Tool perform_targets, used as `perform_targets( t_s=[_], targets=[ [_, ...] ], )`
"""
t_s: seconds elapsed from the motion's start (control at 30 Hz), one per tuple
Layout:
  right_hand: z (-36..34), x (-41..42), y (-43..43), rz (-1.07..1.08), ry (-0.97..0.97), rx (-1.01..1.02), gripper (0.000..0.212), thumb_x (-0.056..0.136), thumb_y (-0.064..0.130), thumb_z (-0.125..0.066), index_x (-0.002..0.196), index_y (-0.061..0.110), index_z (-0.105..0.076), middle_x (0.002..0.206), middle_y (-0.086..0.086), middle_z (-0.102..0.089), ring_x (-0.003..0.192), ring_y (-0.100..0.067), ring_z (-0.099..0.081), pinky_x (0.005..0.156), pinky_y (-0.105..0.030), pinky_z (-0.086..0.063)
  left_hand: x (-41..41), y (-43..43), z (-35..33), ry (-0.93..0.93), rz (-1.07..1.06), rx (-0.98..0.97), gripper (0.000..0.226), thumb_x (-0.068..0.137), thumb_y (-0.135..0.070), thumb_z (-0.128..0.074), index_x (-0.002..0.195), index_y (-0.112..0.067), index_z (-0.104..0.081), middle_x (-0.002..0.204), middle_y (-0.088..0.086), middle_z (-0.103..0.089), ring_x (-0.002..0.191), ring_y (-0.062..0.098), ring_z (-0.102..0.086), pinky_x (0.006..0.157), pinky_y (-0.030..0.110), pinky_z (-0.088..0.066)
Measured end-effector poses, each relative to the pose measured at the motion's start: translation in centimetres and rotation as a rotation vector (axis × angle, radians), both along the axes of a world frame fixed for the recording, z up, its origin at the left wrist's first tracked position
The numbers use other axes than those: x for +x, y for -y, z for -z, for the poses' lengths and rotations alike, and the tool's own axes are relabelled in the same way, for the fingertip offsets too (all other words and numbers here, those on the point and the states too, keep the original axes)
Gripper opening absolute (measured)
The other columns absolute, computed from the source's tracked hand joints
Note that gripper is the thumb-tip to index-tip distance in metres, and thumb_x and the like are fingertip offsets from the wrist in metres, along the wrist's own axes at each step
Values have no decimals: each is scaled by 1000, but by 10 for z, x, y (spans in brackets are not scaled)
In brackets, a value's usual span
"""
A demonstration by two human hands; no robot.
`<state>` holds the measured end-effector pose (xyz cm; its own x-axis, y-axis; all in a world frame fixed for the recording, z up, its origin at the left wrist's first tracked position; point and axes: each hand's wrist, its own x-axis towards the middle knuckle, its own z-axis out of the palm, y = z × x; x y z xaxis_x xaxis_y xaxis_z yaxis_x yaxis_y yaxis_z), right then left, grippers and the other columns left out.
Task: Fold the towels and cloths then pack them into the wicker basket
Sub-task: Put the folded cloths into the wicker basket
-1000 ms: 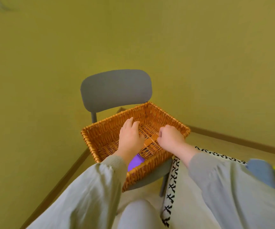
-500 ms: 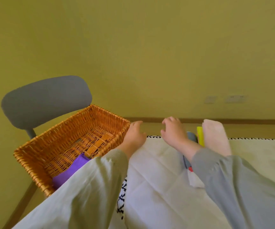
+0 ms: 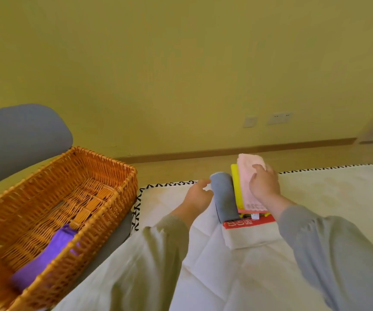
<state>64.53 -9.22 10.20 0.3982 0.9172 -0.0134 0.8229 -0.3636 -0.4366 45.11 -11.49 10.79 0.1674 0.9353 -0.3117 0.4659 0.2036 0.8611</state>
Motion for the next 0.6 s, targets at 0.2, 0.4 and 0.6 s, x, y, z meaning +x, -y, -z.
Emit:
perform_targets(
  t_s=[0.2, 0.4, 0.6],
  targets=[
    [21, 30, 5, 282, -572, -193, 67, 84, 19, -68, 137, 5, -30, 131, -17, -50, 116, -37, -52, 89, -41, -46, 36, 3, 29, 39, 81, -142, 47, 96, -6, -45, 143, -10, -40, 148, 10, -39, 133, 23, -40, 105, 26, -35],
    [36, 41, 1, 312, -820, -228, 57, 77, 18, -76, 122, -4, -50, 110, -21, -62, 99, -35, -62, 84, -41, -52, 66, -3, 24, 180, 88, -286, 47, 102, -17, -39, 147, -13, -30, 149, 6, -35, 136, 24, -35, 106, 30, -31],
    [39, 49, -10, 280, -725, -262, 62, 70, 26, -81, 119, 0, -52, 114, -20, -62, 101, -36, -62, 90, -46, -51, 92, -8, 32, 274, 67, -365, 43, 102, -15, -36, 144, -11, -38, 143, 8, -45, 129, 24, -45, 100, 25, -38]
  ],
)
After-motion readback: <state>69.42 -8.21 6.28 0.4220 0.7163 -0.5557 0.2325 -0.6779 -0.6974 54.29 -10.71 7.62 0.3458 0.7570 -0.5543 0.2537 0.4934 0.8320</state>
